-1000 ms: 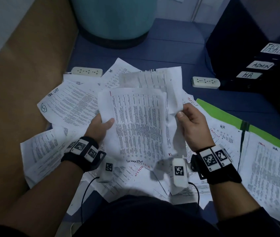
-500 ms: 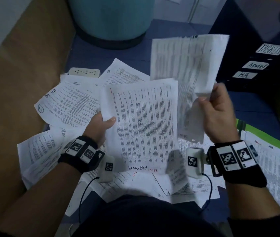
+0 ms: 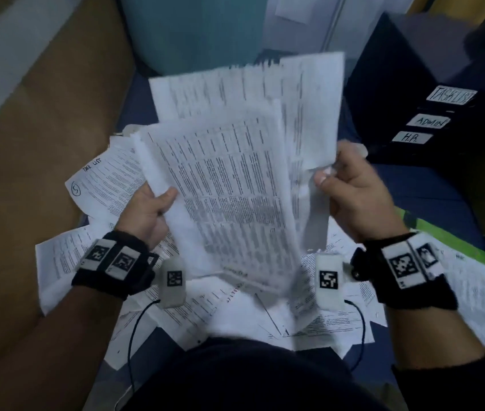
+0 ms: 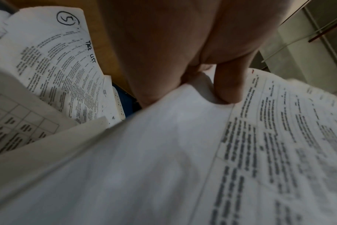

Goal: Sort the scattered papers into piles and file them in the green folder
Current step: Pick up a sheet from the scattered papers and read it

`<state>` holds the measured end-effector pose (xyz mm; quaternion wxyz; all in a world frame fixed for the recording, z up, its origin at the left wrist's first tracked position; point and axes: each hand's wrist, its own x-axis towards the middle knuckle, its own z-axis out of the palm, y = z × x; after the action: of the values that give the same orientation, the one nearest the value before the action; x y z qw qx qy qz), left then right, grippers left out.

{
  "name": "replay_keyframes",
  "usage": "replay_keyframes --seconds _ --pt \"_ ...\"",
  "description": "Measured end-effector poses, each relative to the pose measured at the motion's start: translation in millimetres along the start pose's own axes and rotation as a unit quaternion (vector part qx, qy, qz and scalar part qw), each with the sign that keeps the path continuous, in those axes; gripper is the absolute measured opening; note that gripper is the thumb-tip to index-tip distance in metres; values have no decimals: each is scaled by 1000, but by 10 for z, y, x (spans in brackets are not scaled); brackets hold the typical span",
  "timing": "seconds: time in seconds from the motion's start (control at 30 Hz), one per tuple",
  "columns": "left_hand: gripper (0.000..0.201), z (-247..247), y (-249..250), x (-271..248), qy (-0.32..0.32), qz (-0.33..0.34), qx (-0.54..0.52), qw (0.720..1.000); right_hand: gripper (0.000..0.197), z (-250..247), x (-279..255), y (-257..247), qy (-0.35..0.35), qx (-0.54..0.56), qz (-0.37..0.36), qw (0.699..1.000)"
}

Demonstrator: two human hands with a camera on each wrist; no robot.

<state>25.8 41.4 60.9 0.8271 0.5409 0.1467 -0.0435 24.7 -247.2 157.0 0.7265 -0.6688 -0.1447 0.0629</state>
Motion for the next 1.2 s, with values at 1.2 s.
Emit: replay_keyframes --seconds 1.2 --pt "20 -593 -453 40 125 9 266 956 37 359 312 2192 73 -528 419 734"
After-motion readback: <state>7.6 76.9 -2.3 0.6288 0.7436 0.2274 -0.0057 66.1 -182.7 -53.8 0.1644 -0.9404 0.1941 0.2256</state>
